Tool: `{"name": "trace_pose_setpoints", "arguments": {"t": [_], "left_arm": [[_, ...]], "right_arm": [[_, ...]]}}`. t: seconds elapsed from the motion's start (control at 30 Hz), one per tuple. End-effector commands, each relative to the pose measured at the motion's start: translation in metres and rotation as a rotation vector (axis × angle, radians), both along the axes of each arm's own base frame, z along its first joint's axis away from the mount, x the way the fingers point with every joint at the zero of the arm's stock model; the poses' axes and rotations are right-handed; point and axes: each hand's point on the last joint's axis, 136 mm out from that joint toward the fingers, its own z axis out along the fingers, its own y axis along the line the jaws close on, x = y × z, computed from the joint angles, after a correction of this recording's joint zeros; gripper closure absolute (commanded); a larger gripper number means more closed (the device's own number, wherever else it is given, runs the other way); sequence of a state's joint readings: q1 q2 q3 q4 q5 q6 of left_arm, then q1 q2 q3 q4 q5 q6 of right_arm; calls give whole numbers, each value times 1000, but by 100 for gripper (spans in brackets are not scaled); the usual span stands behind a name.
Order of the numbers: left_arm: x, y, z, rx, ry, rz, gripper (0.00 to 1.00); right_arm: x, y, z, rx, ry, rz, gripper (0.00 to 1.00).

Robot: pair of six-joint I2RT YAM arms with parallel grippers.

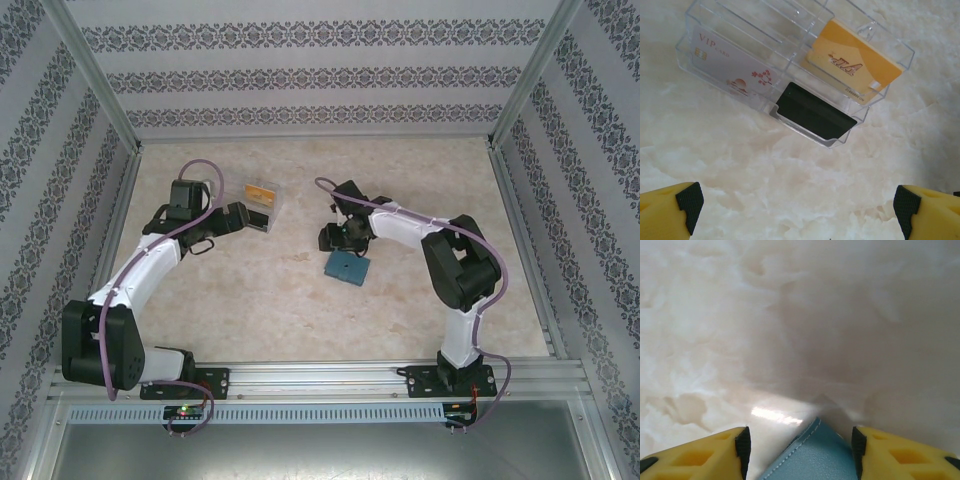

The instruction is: Take the credit cards out of the card holder

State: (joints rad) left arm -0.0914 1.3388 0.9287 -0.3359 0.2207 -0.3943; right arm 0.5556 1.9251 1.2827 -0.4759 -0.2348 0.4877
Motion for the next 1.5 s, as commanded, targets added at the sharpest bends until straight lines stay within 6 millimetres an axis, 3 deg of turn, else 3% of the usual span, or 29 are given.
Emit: {"name": "trace_pose_setpoints", "arguments": {"t": [0.0,0.1,0.2,0.3,0.5,0.73,0.93,1.2,1.47], "left_arm": [[5,-7,9,-3,-1,-11,0],[6,-17,6,-14,14,-41,0],[7,-36,5,-21,28,-90,0],[7,-61,0,-38,55,-148,0],[1,-131,-16,-102,145,-336,2],[-3,-197,-34,-111,205,-498,4],[-6,-237,-55,-105,261,-567,8],[-7,-262,-80,-118,354,-600,9],[-9,-267,-94,-131,411,-608,11]], "right_arm": [[-22,19,7,43,51,107,45],[-18,8,25,36,2,76,45],[-12,-16,49,56,-50,-27,44],[-19,-45,56,33,-68,-149,43],[-57,-73,43,87,0,-335,52],[-92,-69,25,124,82,-361,68],[-109,-73,-2,59,145,-357,86],[-95,-77,-11,8,113,-352,89],[-63,-88,-12,-23,68,-374,88]]}}
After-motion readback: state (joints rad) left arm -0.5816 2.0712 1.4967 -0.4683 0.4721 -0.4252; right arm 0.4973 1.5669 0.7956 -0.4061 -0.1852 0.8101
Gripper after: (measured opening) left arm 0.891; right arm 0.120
